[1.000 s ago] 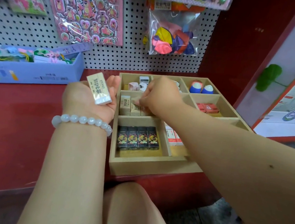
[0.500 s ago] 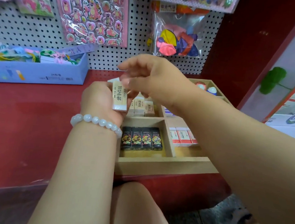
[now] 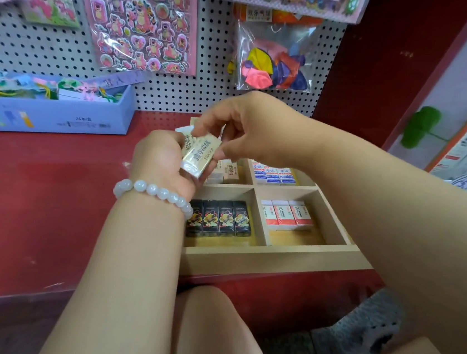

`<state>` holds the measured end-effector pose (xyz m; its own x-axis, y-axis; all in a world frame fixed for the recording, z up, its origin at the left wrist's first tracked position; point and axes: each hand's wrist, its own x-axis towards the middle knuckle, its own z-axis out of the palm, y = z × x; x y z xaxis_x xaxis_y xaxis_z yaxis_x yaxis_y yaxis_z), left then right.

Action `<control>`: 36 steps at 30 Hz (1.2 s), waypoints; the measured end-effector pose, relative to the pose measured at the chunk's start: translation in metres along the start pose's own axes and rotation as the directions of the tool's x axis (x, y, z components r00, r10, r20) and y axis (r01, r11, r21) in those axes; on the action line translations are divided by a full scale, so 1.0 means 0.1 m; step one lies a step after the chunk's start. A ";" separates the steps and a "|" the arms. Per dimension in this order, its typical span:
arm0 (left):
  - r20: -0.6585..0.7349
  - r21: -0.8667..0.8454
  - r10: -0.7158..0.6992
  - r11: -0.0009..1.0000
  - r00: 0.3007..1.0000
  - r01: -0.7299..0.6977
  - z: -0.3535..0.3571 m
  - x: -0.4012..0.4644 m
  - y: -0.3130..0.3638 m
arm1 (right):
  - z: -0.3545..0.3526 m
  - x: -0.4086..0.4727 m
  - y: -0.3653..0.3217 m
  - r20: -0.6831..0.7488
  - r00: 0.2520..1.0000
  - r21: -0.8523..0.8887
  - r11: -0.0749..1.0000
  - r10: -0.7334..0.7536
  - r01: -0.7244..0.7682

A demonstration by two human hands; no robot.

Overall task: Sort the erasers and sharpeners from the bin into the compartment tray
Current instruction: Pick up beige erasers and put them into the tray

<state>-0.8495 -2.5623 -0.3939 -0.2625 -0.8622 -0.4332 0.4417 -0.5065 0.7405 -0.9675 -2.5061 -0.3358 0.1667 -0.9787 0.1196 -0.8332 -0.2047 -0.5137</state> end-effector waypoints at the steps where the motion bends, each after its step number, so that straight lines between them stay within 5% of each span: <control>1: 0.024 -0.021 -0.001 1.000 1.000 0.001 -0.01 -0.02 0.00 | 0.00 0.00 0.01 -0.014 1.000 -0.013 1.000 0.018 -0.018; 12: 0.071 0.088 0.114 0.989 0.991 -0.120 -0.03 0.04 -0.04 | 0.10 0.04 0.28 -0.297 0.912 -0.352 0.855 0.285 -0.381; 22: 0.095 0.089 0.151 0.983 0.984 -0.160 -0.05 0.12 -0.05 | 0.52 0.28 0.52 -0.212 0.886 -0.446 0.765 0.414 -0.464; 27: 0.088 0.063 0.164 0.984 0.983 -0.169 -0.04 0.09 -0.04 | 0.38 0.14 0.48 -0.109 0.914 -0.426 0.812 0.391 -0.398; 32: 0.126 0.106 0.203 0.970 0.971 -0.217 0.00 -0.02 -0.04 | 0.15 -0.09 0.28 -0.321 0.931 -0.089 0.974 0.172 -0.210; 36: 0.205 0.247 0.222 0.931 0.953 -0.270 0.04 -0.07 -0.09 | 0.14 -0.17 0.26 -0.327 0.943 -0.087 0.992 0.054 -0.087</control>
<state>-0.8556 -2.5517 -0.3953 -0.3277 -0.9339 -0.1431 0.2700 -0.2377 0.9330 -0.9846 -2.4949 -0.3627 -0.0608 -0.9298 0.3631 -0.8872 -0.1164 -0.4465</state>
